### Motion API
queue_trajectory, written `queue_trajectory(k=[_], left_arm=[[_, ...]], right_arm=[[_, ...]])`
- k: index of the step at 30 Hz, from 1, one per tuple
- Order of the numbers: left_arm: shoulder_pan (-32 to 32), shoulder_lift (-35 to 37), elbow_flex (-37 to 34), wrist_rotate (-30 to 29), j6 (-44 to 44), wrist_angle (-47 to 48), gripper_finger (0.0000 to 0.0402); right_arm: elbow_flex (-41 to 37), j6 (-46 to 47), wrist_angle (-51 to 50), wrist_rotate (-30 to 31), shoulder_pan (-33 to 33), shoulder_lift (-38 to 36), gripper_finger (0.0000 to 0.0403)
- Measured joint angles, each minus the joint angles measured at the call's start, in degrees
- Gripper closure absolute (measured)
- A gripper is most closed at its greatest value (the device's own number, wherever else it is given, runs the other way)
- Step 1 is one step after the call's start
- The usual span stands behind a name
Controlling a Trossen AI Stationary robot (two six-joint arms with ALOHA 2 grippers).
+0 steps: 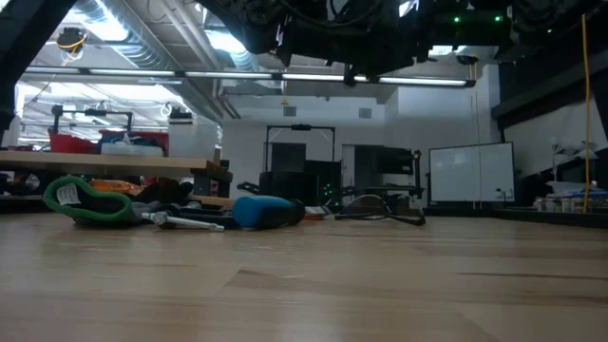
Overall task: Coil cords
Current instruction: Coil the wire in the cable spool
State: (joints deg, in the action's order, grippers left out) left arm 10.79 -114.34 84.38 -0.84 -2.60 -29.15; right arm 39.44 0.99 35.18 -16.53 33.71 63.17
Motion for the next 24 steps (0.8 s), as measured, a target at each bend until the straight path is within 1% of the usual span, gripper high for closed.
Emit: queue_trajectory(k=[4,17,20,24], left_arm=[[-0.3,0.0,0.0,0.0,1.1,-0.8,0.0263],[-0.4,0.0,0.0,0.4,0.4,-1.8,0.0264],[-0.4,0.0,0.0,0.4,1.6,-1.8,0.0279],[-0.4,0.0,0.0,0.4,1.7,-2.0,0.0317]], right_arm=[[0.0,0.0,0.1,0.0,0.0,0.0,0.0401],[0.0,0.1,1.2,0.0,0.0,0.0,0.0401],[0.0,0.1,1.2,0.0,0.0,0.0,0.0401],[0.0,0.1,1.2,0.0,0.0,0.0,0.0401]])
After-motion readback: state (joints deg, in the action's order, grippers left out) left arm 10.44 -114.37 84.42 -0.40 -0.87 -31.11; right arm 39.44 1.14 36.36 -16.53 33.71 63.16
